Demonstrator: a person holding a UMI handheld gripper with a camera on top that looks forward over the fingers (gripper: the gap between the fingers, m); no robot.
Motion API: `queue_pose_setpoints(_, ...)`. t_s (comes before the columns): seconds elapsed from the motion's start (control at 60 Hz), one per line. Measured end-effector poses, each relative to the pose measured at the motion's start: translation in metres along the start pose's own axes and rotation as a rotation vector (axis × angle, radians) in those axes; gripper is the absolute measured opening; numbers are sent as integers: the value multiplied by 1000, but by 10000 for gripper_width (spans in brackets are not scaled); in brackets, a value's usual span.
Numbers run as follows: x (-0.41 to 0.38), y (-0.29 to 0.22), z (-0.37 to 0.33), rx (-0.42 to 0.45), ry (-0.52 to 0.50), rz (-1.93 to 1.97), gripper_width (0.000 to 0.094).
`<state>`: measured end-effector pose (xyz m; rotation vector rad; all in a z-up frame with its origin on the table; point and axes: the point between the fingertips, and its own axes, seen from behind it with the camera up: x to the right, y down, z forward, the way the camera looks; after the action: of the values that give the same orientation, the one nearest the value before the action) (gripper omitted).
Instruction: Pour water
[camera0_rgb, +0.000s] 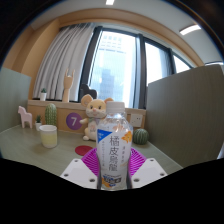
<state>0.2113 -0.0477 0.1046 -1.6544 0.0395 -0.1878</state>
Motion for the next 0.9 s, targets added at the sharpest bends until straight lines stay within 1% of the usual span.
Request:
queue_pose_setpoints(0.15,1,2,13,-30,-22,-51,330)
queue_pose_setpoints(0.183,-5,-2,17,-39,-8,-91,330)
queue_pose_setpoints(0.283,-18,-17,43,-37,-15,-231,330)
queue_pose_setpoints(0.433,-55,-55,81,17,-11,-565,328)
queue_pose_setpoints(0.6,-98,-85,125,84,-18,-960,328)
queue_pose_setpoints(0.767,-142,-91,153,135,-45,-1328,329)
queue_pose_setpoints(0.9,-170,-92,170,205,-48,-1620,328)
